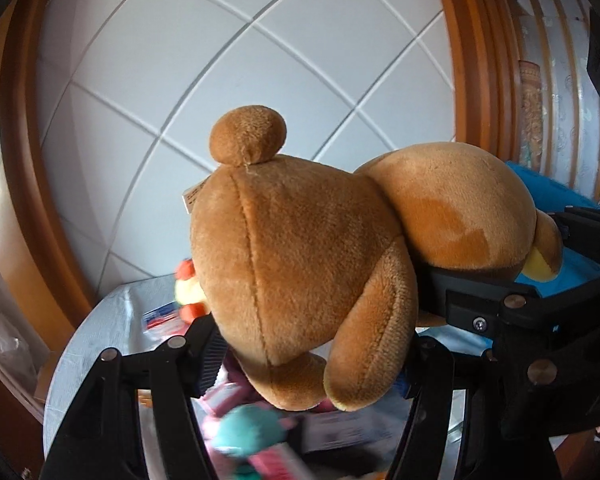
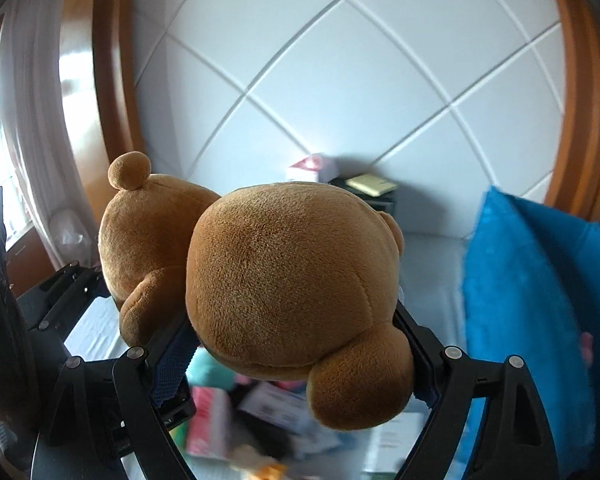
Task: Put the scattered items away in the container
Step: 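Lift the brown teddy bear and carry it over the crate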
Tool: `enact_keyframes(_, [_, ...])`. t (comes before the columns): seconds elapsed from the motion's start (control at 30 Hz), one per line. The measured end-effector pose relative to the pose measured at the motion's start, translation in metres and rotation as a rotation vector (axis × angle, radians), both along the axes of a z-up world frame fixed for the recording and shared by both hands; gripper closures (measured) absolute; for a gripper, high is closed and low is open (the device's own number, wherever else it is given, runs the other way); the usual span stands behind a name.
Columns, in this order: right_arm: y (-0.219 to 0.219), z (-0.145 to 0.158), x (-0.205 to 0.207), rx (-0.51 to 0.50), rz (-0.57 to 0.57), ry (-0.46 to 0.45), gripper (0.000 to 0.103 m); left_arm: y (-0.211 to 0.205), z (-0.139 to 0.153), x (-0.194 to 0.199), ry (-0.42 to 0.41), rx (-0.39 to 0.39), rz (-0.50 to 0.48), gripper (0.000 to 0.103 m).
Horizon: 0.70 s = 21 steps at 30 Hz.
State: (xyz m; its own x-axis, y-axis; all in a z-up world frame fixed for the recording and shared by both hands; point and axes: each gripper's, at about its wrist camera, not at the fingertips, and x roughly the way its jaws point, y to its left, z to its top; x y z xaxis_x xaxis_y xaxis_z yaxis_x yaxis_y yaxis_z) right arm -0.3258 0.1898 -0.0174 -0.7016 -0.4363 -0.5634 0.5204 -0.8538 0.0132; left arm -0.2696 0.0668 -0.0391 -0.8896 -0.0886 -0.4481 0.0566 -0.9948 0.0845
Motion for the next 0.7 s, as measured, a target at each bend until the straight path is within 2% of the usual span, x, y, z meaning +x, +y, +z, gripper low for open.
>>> enact_keyframes(0.13, [0.050, 0.010, -0.003, -0.028, -0.052, 0.018, 0.014, 0.047, 0.014, -0.011, 0.014, -0.027, -0.056, 0.039])
enact_keyframes(0.27, [0.095, 0.017, -0.005, -0.060, -0.144, 0.033, 0.014, 0.088, 0.023, -0.025, 0.032, -0.060, -0.151, 0.039])
enact_keyframes(0.43, [0.144, 0.031, -0.009, -0.044, -0.259, 0.061, 0.014, 0.143, 0.034, -0.039, 0.045, -0.047, -0.261, 0.039])
enact_keyframes(0.7, [0.259, 0.043, -0.023, -0.107, -0.388, 0.072, 0.013, 0.251, 0.050, -0.071, 0.046, -0.094, -0.376, 0.039])
